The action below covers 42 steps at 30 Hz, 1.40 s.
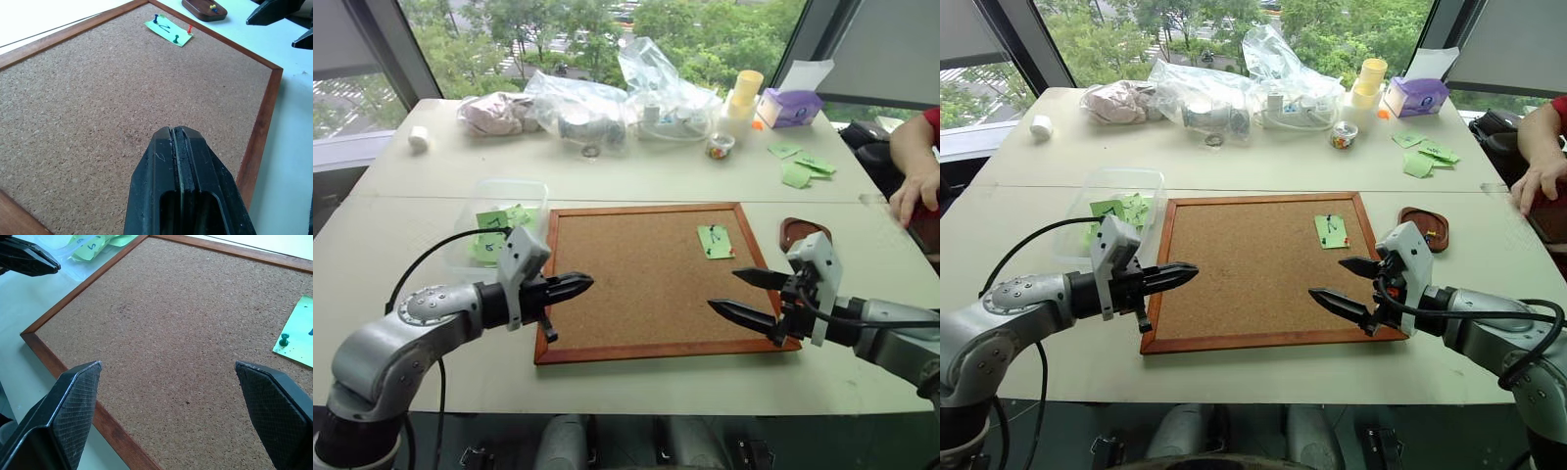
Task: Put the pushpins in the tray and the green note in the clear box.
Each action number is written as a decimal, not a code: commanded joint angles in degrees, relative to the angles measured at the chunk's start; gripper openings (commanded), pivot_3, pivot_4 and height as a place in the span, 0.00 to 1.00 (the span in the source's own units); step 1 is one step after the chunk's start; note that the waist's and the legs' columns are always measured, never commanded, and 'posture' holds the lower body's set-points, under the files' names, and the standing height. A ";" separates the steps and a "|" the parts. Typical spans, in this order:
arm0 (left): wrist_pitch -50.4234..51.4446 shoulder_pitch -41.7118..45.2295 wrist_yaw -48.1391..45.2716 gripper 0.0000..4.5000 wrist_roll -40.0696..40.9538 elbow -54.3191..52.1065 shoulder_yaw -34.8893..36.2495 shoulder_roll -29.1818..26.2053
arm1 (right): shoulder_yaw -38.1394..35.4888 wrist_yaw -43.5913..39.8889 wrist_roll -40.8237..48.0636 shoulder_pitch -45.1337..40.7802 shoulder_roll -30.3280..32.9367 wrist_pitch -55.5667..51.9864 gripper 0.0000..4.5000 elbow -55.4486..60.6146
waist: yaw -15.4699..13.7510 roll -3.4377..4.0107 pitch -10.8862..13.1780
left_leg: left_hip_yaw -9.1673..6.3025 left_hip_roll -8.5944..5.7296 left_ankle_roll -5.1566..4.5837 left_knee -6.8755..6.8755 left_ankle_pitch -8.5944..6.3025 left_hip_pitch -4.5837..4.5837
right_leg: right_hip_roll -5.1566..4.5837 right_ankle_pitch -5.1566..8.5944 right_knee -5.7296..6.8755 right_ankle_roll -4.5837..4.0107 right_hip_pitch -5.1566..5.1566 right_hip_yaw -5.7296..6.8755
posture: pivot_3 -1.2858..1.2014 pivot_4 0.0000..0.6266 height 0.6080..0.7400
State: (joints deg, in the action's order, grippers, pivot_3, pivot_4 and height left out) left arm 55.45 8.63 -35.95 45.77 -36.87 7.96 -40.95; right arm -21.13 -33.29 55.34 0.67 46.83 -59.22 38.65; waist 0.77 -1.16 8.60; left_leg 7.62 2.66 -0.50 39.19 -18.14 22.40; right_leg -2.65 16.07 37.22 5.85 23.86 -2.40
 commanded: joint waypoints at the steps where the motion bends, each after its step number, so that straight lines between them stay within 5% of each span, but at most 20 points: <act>1: -0.47 0.00 0.42 0.00 1.17 -1.18 1.98 -0.68 | -0.86 0.54 1.02 -0.06 0.66 0.98 1.00 2.19 | 0.00 0.00 0.00 | 0.00 0.00 0.00 0.00 0.00 0.00 | 0.00 0.00 0.00 0.00 0.00 0.00 | 0.52 0.24 0.96; 21: -0.26 7.68 0.84 0.00 0.81 1.11 -0.79 -2.68 | 0.95 3.77 -0.20 -4.00 -0.06 2.03 1.00 -0.53 | -0.03 -0.01 0.01 | 0.00 -0.01 0.09 0.00 0.05 0.01 | 0.00 0.03 -0.01 -0.05 0.01 0.00 | 0.52 0.24 0.96; 28: -5.61 18.74 -5.82 0.00 -13.06 10.33 -18.61 -5.66 | 10.06 7.87 -13.47 -14.12 -1.97 8.35 1.00 -11.40 | 0.00 -0.03 0.01 | 0.01 -0.15 0.12 0.04 0.07 0.00 | 0.01 0.08 -0.04 -0.15 -0.04 -0.02 | 0.52 0.24 0.96; 42: -18.57 14.98 -12.19 0.00 -29.28 24.38 -30.27 -1.61 | 19.32 4.12 -27.81 -25.68 -9.71 19.26 1.00 -32.37 | -0.33 0.02 -0.01 | 0.06 -0.09 0.25 0.16 0.17 0.63 | 0.02 -0.02 0.04 0.04 0.58 -0.02 | 0.52 0.24 0.96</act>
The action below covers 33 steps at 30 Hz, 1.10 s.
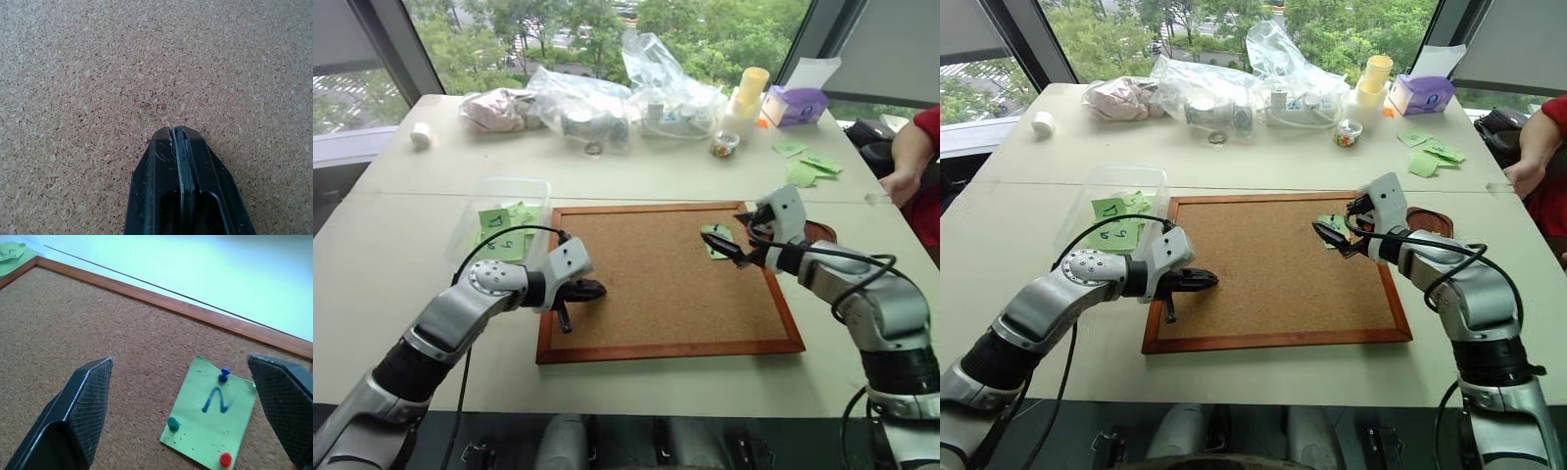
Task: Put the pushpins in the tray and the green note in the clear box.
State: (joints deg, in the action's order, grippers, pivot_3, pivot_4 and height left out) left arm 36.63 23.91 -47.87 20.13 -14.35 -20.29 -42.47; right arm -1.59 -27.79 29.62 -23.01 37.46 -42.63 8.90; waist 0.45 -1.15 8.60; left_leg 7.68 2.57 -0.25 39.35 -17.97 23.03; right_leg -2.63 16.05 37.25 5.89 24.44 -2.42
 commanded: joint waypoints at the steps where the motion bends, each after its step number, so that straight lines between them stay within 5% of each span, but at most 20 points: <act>1: 0.39 -0.49 -0.60 0.00 -4.39 1.85 -2.38 -0.42 | 0.55 -2.03 -3.35 -2.72 -0.55 3.77 1.00 -4.94 | 0.08 0.01 -0.03 | 0.00 -0.01 -0.01 0.00 0.00 0.00 | -0.01 0.00 0.00 0.00 -0.01 0.00 | 0.52 0.24 0.96; 20: 3.70 -1.14 -1.69 0.00 -6.32 -1.75 -1.14 0.84 | 0.01 -9.26 -10.04 -10.21 -5.63 14.33 1.00 -25.69 | 0.27 0.09 -0.07 | 0.05 0.03 0.00 -0.02 0.00 -0.33 | -0.01 -0.01 0.07 0.02 -0.27 -0.02 | 0.52 0.24 0.96; 24: 4.64 -1.10 -1.57 0.00 -6.56 -2.39 -0.88 1.18 | 0.50 -9.66 -10.89 -10.70 -6.15 14.79 0.71 -27.12 | 0.32 0.09 -0.08 | 0.05 0.03 0.00 -0.02 0.00 -0.35 | 0.00 -0.01 0.08 0.02 -0.28 -0.02 | 0.52 0.24 0.96; 30: 5.77 -1.11 -1.63 0.00 -6.96 -3.24 -0.60 1.66 | -0.20 -9.79 -11.50 -11.28 -6.81 15.41 0.02 -28.13 | 0.35 0.10 -0.08 | 0.06 0.03 0.00 -0.02 0.00 -0.39 | -0.01 -0.01 0.08 0.02 -0.31 -0.02 | 0.52 0.24 0.96; 33: 6.20 -1.07 -1.64 0.00 -7.12 -3.49 -0.67 1.79 | -0.55 -9.79 -11.95 -11.34 -7.04 15.64 0.01 -28.28 | 0.41 0.11 -0.08 | 0.06 0.05 0.00 -0.05 0.00 -0.41 | 0.00 -0.01 0.08 0.02 -0.31 -0.02 | 0.52 0.24 0.96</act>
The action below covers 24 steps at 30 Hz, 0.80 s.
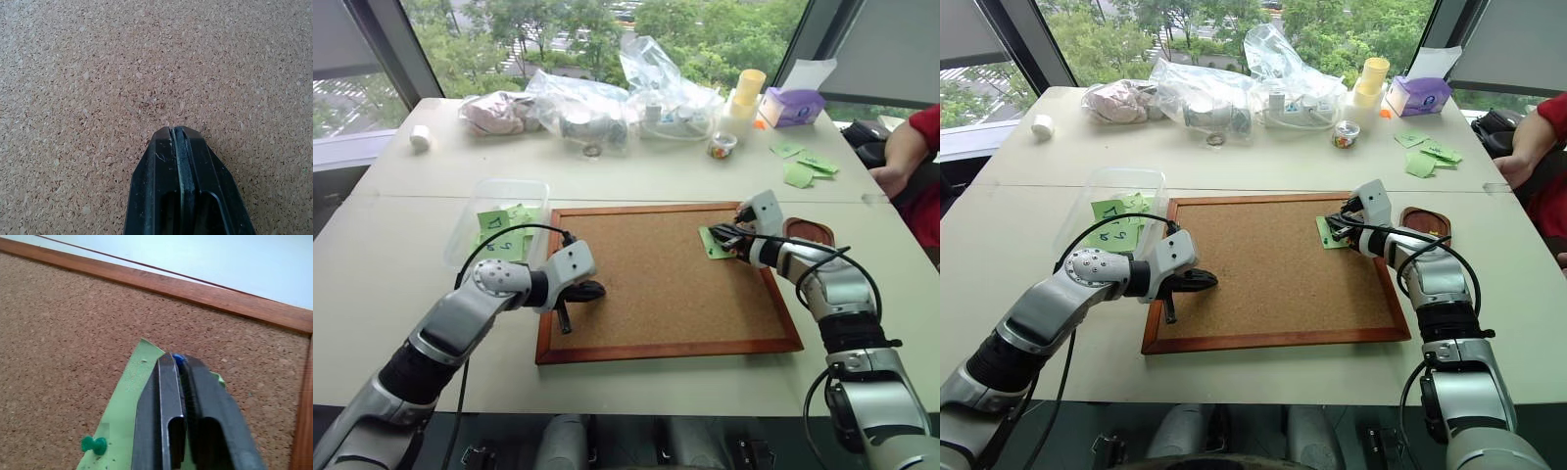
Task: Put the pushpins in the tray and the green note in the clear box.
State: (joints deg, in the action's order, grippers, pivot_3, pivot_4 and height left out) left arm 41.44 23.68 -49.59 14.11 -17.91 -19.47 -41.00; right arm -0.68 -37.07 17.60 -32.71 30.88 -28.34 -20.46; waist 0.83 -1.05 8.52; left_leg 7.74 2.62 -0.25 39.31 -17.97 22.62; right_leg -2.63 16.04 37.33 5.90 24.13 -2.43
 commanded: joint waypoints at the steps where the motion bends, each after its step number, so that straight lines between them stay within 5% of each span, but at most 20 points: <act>1: 1.48 -0.85 0.01 0.00 -1.16 0.00 -1.49 0.30 | -1.58 -0.51 0.03 -1.62 -0.55 1.44 0.01 1.16 | 0.02 0.01 0.00 | 0.01 0.00 0.00 0.00 0.00 -0.01 | 0.00 0.00 0.00 0.00 0.00 0.00 | 0.52 0.24 0.96; 24: 3.48 -2.13 -1.44 0.00 -2.18 -1.21 -2.85 0.28 | -12.25 8.65 0.51 -0.79 -1.14 6.23 0.01 3.52 | 0.03 0.06 -0.02 | 0.03 0.00 0.01 -0.05 0.01 -0.14 | -0.01 0.00 0.02 0.00 -0.09 -0.01 | 0.52 0.24 0.96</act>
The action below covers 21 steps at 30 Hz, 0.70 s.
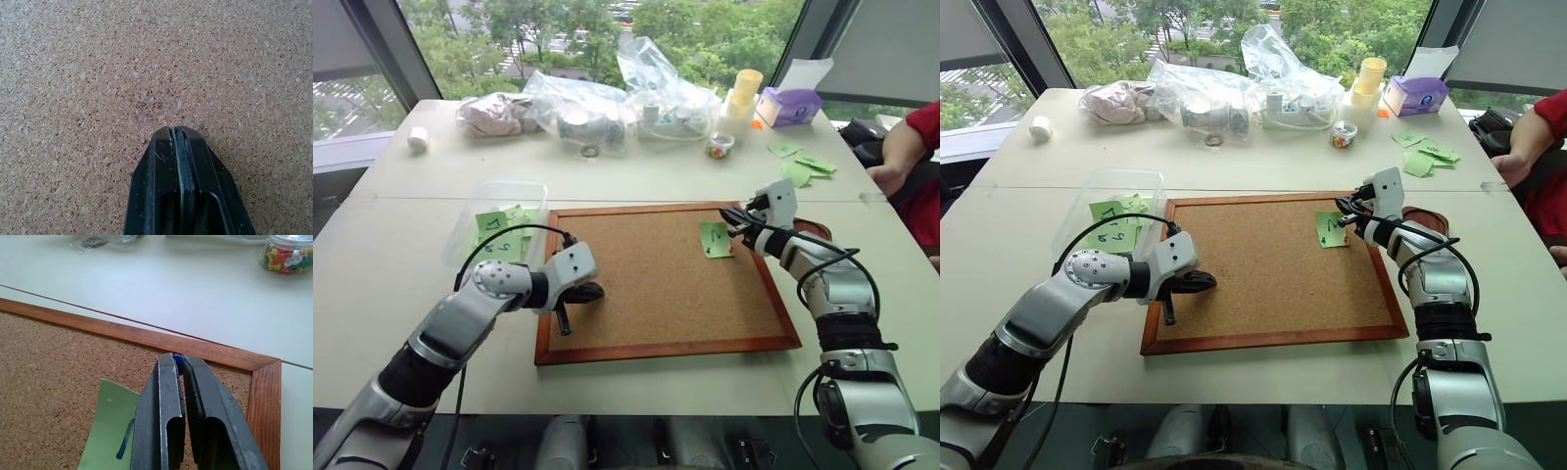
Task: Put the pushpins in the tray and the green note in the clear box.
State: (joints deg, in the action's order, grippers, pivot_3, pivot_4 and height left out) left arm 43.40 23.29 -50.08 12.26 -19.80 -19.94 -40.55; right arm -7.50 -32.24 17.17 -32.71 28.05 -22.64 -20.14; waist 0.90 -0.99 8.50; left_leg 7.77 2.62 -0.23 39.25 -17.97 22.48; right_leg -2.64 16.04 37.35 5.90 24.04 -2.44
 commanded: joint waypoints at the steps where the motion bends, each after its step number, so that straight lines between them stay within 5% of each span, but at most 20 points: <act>1: 1.40 -1.73 -0.94 0.00 -0.39 0.68 -2.27 -0.17 | -7.04 5.37 1.12 -0.66 2.24 0.12 0.01 3.51 | -0.06 0.00 0.00 | 0.00 0.00 0.00 0.00 0.00 0.00 | -0.01 0.00 0.00 0.00 0.00 0.00 | 0.52 0.24 0.96; 11: -0.10 0.54 -1.27 0.00 -1.31 2.32 -1.81 0.75 | -12.97 10.69 0.03 9.78 9.55 -9.82 0.01 11.66 | 0.04 0.28 -0.16 | 0.00 0.00 0.04 -0.03 0.02 -0.15 | -0.01 0.01 -0.03 -0.01 -0.17 -0.01 | 0.52 0.24 0.96; 21: -2.31 1.93 -2.48 0.00 -3.14 4.55 -3.45 1.75 | -11.07 11.02 -1.92 6.60 8.74 -8.68 0.01 2.99 | -0.32 0.33 -0.19 | -0.07 -0.06 0.01 -0.02 0.00 -0.24 | 0.00 0.01 -0.10 -0.01 -0.37 -0.02 | 0.52 0.24 0.96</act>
State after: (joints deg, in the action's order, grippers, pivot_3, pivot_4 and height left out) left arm 40.76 25.49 -52.40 10.14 -16.15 -21.19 -39.44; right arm -18.19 -21.56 15.83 -25.02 36.52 -32.68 -16.75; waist 0.58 -0.66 8.31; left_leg 7.69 2.54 -0.22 39.24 -17.97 22.24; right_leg -2.65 16.05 37.23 5.89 23.67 -2.46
